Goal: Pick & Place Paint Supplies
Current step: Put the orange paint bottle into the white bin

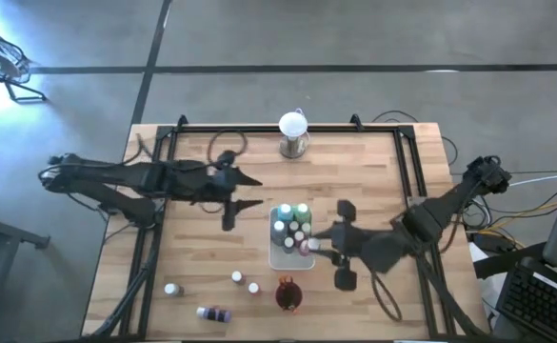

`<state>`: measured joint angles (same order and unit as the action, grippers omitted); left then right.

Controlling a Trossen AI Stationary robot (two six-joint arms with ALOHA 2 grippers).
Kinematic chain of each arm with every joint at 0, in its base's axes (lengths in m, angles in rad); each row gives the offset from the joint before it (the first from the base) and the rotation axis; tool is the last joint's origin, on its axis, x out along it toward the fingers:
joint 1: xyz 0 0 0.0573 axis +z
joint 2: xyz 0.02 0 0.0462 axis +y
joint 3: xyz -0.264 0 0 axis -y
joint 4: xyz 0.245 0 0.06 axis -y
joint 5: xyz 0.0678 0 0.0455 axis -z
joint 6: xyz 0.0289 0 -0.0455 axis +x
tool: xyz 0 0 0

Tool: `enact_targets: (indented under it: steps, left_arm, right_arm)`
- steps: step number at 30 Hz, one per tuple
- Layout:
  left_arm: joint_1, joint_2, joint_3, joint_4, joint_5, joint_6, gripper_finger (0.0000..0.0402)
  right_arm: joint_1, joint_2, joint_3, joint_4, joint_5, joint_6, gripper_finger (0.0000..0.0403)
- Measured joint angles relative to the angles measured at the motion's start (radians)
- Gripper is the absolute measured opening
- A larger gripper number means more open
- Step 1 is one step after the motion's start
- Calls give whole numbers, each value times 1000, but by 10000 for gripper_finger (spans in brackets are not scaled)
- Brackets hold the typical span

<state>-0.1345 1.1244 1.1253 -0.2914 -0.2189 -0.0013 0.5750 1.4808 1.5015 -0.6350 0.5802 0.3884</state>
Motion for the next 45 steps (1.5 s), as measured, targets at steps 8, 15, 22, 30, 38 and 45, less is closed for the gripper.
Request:
enact_targets:
  steps: [8, 15, 22, 30, 38, 45]
  left_arm:
    - [0, -163, -223, 320, -7, 19, 216]
    - [1, -200, -290, 395, -7, 25, 216]
    - [2, -200, -294, 393, -7, 25, 216]
    - [2, -200, -294, 396, -7, 25, 216]
    - [2, -200, -294, 400, -18, 24, 216]
    - [2, -200, -294, 400, -31, 24, 216]
  right_arm:
    - [40, 50, -89, 31, 53, 134, 111]
    - [40, 78, -207, 160, 102, 136, 111]
    - [40, 52, -350, 363, 104, 137, 111]
    - [40, 47, -476, 511, 104, 134, 111]
    - [33, 42, -534, 568, 104, 131, 111]
    - [22, 42, -577, 627, 100, 129, 111]
